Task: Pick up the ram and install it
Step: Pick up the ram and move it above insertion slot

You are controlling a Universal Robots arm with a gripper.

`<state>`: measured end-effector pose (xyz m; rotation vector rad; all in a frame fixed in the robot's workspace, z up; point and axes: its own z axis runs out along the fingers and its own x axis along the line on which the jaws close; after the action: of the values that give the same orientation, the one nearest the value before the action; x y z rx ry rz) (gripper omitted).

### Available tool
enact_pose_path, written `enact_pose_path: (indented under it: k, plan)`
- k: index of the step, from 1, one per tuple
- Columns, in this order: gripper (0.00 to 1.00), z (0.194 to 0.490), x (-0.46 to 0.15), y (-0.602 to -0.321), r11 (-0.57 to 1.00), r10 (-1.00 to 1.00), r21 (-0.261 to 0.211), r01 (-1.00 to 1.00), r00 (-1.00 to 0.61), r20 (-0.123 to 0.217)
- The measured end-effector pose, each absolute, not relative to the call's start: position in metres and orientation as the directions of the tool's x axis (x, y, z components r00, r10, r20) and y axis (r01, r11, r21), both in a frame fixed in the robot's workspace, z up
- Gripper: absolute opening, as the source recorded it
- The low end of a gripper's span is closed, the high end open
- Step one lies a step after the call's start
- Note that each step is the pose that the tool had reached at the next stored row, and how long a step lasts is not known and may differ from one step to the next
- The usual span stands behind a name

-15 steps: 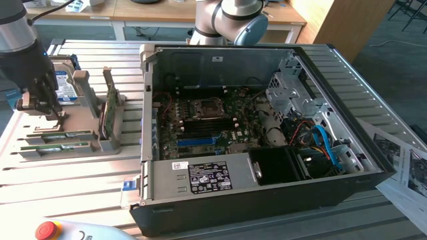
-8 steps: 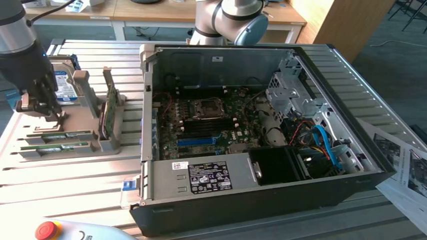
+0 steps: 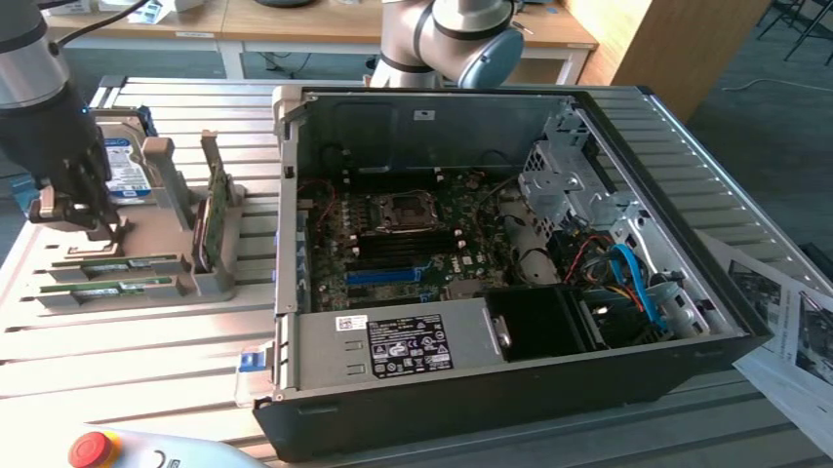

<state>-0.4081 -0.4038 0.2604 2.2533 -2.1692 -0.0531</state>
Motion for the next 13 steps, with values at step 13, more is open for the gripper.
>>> enact_pose_path:
  k: [13]
  plan:
    - [0.3, 0.2604, -0.4081, -0.4135, -0.038, -0.999, 0.033, -0.999, 0.038, -0.015]
